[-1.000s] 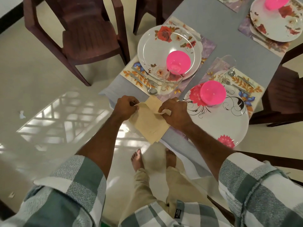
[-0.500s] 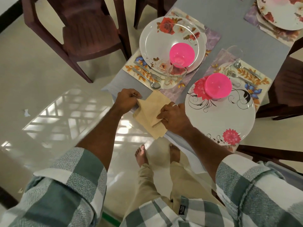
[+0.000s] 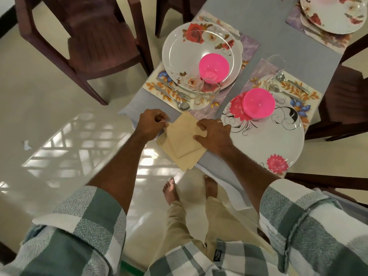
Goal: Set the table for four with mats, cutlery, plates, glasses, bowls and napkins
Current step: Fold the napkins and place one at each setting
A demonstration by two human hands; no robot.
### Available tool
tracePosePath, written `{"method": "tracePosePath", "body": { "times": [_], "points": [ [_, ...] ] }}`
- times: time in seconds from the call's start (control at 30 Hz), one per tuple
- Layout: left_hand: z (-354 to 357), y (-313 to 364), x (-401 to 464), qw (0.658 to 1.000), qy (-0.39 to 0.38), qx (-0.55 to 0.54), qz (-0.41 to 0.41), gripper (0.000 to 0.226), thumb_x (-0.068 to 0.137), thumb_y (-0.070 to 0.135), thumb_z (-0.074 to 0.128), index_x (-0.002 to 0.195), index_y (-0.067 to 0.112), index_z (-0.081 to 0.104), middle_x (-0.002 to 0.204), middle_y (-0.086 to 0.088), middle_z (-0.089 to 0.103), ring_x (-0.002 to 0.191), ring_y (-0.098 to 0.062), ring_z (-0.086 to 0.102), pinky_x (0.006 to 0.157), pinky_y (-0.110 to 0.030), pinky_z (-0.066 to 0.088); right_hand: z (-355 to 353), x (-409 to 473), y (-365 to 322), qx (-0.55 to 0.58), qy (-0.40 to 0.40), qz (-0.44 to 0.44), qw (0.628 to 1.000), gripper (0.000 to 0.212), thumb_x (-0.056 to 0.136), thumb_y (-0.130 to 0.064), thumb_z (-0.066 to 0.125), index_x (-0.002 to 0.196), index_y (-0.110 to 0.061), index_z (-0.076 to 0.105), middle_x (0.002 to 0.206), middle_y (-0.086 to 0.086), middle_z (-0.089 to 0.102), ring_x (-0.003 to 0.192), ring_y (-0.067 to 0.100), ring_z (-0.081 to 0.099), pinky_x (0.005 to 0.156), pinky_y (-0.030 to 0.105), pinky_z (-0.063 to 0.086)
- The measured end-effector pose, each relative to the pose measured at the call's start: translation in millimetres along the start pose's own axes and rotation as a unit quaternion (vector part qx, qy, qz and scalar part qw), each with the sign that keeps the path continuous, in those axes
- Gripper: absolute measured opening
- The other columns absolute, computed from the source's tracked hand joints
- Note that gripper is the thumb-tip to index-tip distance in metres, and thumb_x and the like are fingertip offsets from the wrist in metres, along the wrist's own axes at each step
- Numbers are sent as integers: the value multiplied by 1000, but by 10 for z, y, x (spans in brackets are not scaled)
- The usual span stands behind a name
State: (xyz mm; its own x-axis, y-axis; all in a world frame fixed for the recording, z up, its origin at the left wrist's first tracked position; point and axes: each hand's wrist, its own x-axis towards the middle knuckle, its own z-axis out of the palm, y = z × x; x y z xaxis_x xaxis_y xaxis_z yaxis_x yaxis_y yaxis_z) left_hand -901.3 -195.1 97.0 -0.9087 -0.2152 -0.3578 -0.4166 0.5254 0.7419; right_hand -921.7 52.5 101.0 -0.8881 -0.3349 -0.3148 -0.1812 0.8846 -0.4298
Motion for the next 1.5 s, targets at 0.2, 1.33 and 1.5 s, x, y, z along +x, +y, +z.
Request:
{"method": "tracePosePath", "body": {
  "times": [0.2, 1.33, 1.5],
  "points": [
    [-15, 23, -4, 996, -3, -85, -6, 23, 81, -3, 77, 99, 11, 77, 94, -4, 74, 90, -19, 68, 83, -29, 56, -93, 45, 55, -43, -9, 4, 999, 30, 81, -50, 73, 106, -33, 69, 114, -4, 60, 120, 24, 48, 97, 43, 32],
    [-141, 715, -296, 972, -199, 35, 123, 41, 74, 29, 89, 112, 25, 74, 110, 7, 70, 98, -10, 61, 80, -27, 48, -708, 25, -29, 122, -116, -113, 979, 9, 78, -17, 80, 87, -17, 79, 76, -2, 74, 69, 14, 68, 66, 34, 54],
    [119, 822, -336, 951, -284, 3, 121, 9, 82, 13, 81, 83, 19, 75, 75, -1, 71, 67, -7, 63, 67, -27, 49, -1051, -82, 106, 204, -41, -96, 973, 28, 74, -14, 87, 100, -15, 78, 89, -7, 73, 79, 8, 67, 75, 25, 52]
  ]
}}
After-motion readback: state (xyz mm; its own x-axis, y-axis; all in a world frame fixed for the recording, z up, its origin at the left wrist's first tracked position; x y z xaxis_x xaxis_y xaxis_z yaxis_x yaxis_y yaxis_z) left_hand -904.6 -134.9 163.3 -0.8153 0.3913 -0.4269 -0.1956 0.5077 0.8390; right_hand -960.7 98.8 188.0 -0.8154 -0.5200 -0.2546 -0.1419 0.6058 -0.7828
